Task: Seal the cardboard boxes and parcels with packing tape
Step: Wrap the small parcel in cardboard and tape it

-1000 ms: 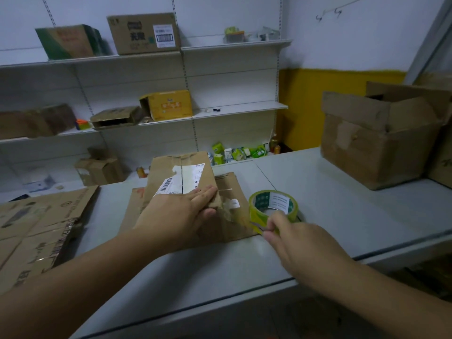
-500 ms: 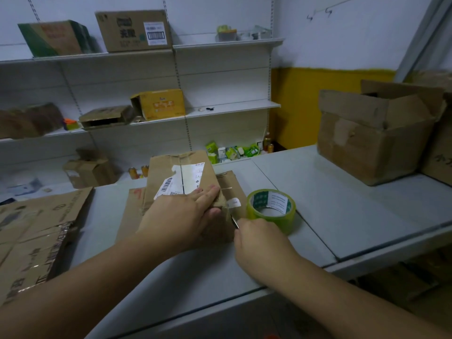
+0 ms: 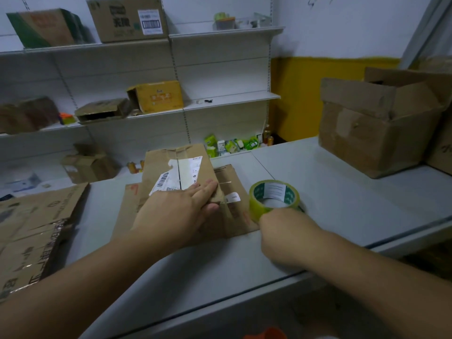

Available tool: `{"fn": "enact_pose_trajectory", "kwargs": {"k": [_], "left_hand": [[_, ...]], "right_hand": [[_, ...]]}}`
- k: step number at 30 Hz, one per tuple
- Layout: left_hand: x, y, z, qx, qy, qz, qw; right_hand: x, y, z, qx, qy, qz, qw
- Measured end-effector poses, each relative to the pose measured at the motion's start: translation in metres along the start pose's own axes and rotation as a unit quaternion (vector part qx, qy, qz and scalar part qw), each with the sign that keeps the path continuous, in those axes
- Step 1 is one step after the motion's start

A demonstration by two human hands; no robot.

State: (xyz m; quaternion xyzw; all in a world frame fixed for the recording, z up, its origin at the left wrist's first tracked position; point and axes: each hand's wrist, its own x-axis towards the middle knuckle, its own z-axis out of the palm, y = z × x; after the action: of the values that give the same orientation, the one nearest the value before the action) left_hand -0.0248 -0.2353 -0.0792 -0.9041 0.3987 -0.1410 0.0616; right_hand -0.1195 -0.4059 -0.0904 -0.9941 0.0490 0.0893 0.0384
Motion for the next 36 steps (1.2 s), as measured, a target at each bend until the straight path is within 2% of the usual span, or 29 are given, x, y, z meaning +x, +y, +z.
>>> {"fn": "enact_pose_trajectory", "kwargs": {"k": [4, 6, 7, 8, 10, 11, 13, 16, 18, 20, 22, 25, 27, 30, 33, 36], "left_hand": [[0.000, 0.001, 0.000, 0.007, 0.005, 0.003, 1.000], [-0.002, -0.001, 0.004, 0.006, 0.026, 0.002, 1.000], [-0.002, -0.003, 0.006, 0.004, 0.039, 0.010, 0.999], [-0.002, -0.003, 0.007, -0.006, 0.036, 0.008, 0.999], [-0.002, -0.002, 0.005, -0.006, 0.034, -0.010, 0.999], [-0.001, -0.003, 0.005, 0.002, 0.032, -0.018, 0.999], [-0.003, -0.003, 0.005, -0.004, 0.022, -0.010, 1.000], [-0.001, 0.003, 0.000, 0.001, -0.015, -0.019, 1.000], [-0.002, 0.005, 0.000, -0.002, 0.000, -0.032, 0.999], [-0.002, 0.000, 0.008, -0.012, 0.061, -0.025, 0.998], [-0.005, 0.000, 0.009, -0.039, 0.084, -0.024, 0.995], [-0.006, -0.003, 0.011, -0.068, 0.047, -0.027, 0.996], [-0.005, -0.005, 0.004, -0.116, 0.021, -0.041, 0.992], [-0.004, -0.010, -0.009, -0.202, 0.034, -0.055, 0.977], [-0.007, 0.001, -0.015, -0.165, 0.061, -0.036, 0.984], [0.007, 0.021, -0.014, -0.115, 0.070, -0.028, 0.991]], "right_hand": [[0.004, 0.028, -0.004, 0.000, 0.003, -0.002, 1.000], [0.007, 0.035, -0.005, 0.100, 0.040, -0.009, 0.994], [0.010, 0.034, -0.003, 0.201, 0.080, -0.015, 0.976], [0.011, 0.027, -0.001, 0.330, 0.127, -0.018, 0.935], [0.018, 0.002, 0.009, 0.539, 0.220, -0.003, 0.813], [0.023, -0.013, 0.015, 0.588, 0.243, 0.009, 0.772], [0.035, -0.042, 0.029, 0.619, 0.263, 0.033, 0.739], [0.050, -0.062, 0.038, 0.620, 0.307, 0.082, 0.717], [0.060, -0.060, 0.039, 0.597, 0.311, 0.102, 0.732], [0.070, -0.053, 0.041, 0.567, 0.263, 0.110, 0.773], [0.079, -0.046, 0.041, 0.547, 0.216, 0.108, 0.801], [0.082, -0.038, 0.042, 0.502, 0.190, 0.084, 0.840], [0.075, -0.033, 0.039, 0.498, 0.178, 0.065, 0.846], [0.056, -0.019, 0.026, 0.466, 0.233, 0.039, 0.853], [0.036, 0.003, 0.008, 0.321, 0.315, 0.025, 0.893], [0.034, 0.025, 0.003, 0.109, 0.275, 0.072, 0.952]]}}
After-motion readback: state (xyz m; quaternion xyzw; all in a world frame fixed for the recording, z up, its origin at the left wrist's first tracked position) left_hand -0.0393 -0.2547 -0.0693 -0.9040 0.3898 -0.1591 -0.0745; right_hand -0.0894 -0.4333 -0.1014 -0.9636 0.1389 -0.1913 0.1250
